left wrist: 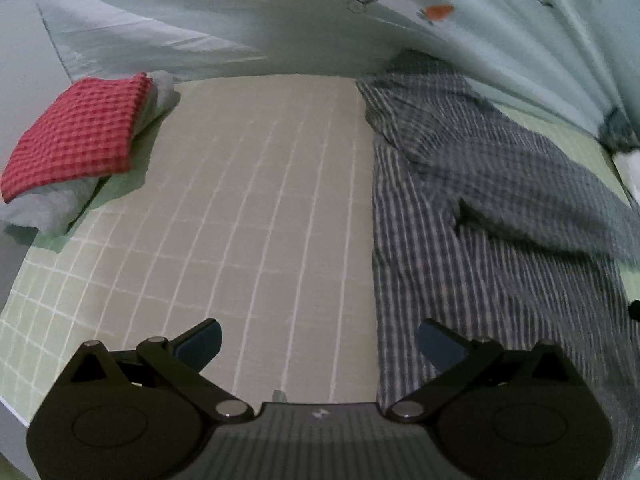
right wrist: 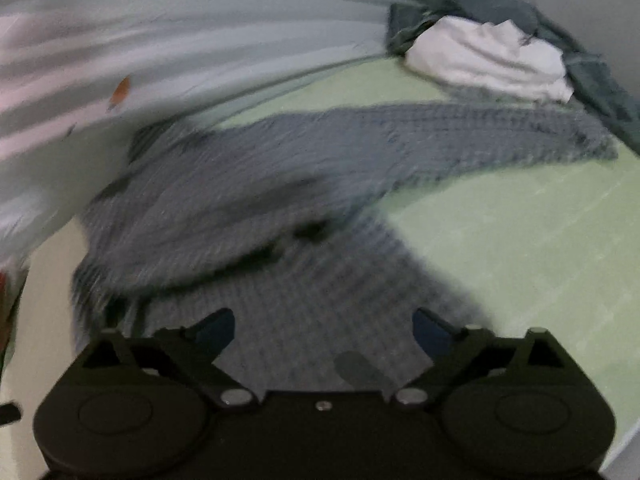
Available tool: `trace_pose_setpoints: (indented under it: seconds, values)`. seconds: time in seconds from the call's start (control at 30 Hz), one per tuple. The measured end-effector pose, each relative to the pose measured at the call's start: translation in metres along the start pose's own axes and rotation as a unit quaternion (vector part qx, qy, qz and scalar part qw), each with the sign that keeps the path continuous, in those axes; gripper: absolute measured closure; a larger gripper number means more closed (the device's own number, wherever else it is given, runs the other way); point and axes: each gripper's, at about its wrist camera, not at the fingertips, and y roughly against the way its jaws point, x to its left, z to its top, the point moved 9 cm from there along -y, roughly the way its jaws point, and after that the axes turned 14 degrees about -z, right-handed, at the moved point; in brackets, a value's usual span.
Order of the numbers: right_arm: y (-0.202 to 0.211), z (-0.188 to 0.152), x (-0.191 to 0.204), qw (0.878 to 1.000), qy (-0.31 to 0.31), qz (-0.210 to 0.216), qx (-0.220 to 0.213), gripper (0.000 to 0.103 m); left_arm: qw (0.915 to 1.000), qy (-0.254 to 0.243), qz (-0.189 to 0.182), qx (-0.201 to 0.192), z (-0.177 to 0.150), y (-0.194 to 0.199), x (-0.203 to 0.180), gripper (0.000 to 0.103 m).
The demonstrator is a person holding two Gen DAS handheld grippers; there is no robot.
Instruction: Fold clothes
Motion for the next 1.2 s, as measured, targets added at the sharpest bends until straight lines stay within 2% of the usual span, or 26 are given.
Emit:
trace_pose_setpoints:
  seconds: [0.17, 0.37, 0.43, 0.53, 0.6, 0.63, 0.67, 0.7, 0.73, 0.8, 0.87, 0.9, 0.93, 0.97, 1.2]
  values:
    - [-0.043, 0.06, -0.018, 0.999, 0.001, -0.029, -0.023, 0.003, 0.9996, 0.026, 0.004, -0.009, 0.037, -0.024, -0.007, 0.0]
    - [-0.11, 0.118, -0.027, 0.999, -0.006, -0.048, -0.024, 0.004, 0.9986, 0.048, -0.001, -0.024, 0.108, -0.075, -0.012, 0.0]
    - [-0.13, 0.129, -0.029, 0.999, -0.005, -0.05, -0.008, 0.008, 0.9975, 0.062, -0.003, -0.033, 0.136, -0.093, -0.006, 0.0]
    - [-0.151, 0.135, -0.026, 0.999, -0.013, -0.021, 0.022, 0.029, 0.9944, 0.092, -0.017, -0.051, 0.178, -0.126, 0.003, 0.0]
    - [-0.162, 0.133, -0.028, 0.999, -0.017, -0.024, 0.043, 0.045, 0.9924, 0.107, -0.032, -0.051, 0.2, -0.149, 0.011, 0.002]
    - [-0.165, 0.132, -0.03, 0.998, -0.018, -0.027, 0.05, 0.046, 0.9917, 0.114, -0.036, -0.049, 0.206, -0.159, 0.014, 0.003]
    - [-0.165, 0.132, -0.03, 0.998, -0.019, -0.026, 0.046, 0.052, 0.9909, 0.12, -0.039, -0.047, 0.212, -0.168, 0.015, 0.008]
    - [-0.165, 0.133, -0.03, 0.999, -0.02, -0.024, 0.043, 0.068, 0.9902, 0.125, -0.043, -0.043, 0.218, -0.178, 0.017, 0.011]
    - [-0.163, 0.134, -0.031, 0.999, -0.021, -0.02, 0.041, 0.077, 0.9895, 0.132, -0.047, -0.036, 0.221, -0.187, 0.018, 0.018]
    - [-0.159, 0.137, -0.031, 0.999, -0.027, -0.008, 0.034, 0.088, 0.9871, 0.148, -0.057, -0.018, 0.225, -0.206, 0.02, 0.029]
    - [-0.152, 0.146, -0.032, 0.999, -0.035, -0.002, 0.013, 0.093, 0.9844, 0.163, -0.065, -0.006, 0.226, -0.22, 0.022, 0.057]
    - [-0.149, 0.15, -0.033, 0.999, -0.038, 0.0, 0.003, 0.094, 0.9834, 0.167, -0.07, -0.003, 0.226, -0.224, 0.021, 0.066]
    - [-0.146, 0.156, -0.033, 0.999, -0.038, -0.001, -0.009, 0.094, 0.983, 0.166, -0.078, -0.004, 0.227, -0.225, 0.018, 0.084]
    - [-0.143, 0.163, -0.031, 0.999, -0.035, -0.003, -0.021, 0.095, 0.9826, 0.165, -0.085, -0.005, 0.228, -0.226, 0.016, 0.093]
    - [-0.112, 0.227, -0.022, 0.993, 0.002, -0.011, -0.121, 0.096, 0.9905, 0.101, -0.082, -0.045, 0.258, -0.213, -0.014, 0.1]
